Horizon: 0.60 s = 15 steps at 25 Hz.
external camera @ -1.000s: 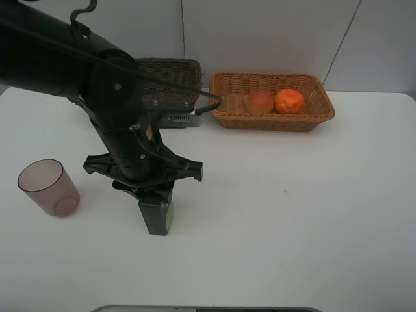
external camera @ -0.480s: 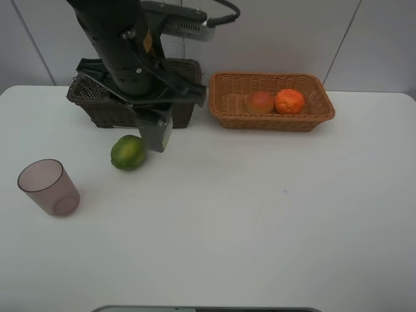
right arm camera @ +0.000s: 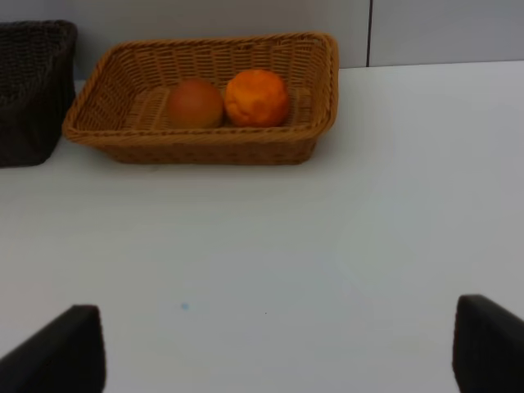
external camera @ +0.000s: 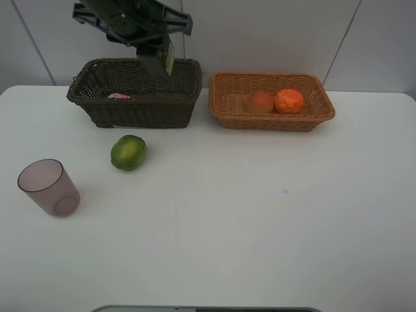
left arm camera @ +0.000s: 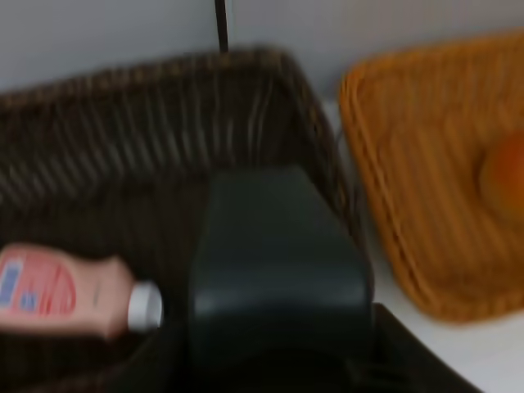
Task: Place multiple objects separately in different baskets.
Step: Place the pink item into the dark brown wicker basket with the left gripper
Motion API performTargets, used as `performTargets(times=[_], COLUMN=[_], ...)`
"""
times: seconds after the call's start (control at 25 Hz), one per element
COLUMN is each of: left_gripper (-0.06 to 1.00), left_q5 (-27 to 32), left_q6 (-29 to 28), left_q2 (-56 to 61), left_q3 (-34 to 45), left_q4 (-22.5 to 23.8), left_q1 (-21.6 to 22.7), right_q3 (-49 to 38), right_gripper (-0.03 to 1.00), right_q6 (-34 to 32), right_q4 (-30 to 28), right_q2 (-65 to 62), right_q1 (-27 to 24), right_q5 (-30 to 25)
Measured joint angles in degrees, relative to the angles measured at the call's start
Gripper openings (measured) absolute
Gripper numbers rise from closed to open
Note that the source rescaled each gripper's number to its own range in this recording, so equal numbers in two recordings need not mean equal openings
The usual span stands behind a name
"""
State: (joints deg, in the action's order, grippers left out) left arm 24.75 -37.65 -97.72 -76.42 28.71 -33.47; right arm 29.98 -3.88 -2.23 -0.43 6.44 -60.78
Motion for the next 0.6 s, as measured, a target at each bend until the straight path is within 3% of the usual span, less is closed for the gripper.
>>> performTargets(times=[0.32,0.6], left_gripper=[0.24,0.24], left_q5=[-16.4,-25.6], left_q6=[0.0,0.0], left_q2=[-7.0,-15.2], left_q3=[0.0,0.0], left_q4=[1.3,1.3], left_q1=[7.4,9.1], right_q3=[0.0,0.0], right_gripper=[0.85,0.85], right_q6=[0.0,0.0], right_q4=[0.0,0.0], right_q2=[0.0,0.0], right_q1=[0.0,0.0], right_q5=[0.0,0.0])
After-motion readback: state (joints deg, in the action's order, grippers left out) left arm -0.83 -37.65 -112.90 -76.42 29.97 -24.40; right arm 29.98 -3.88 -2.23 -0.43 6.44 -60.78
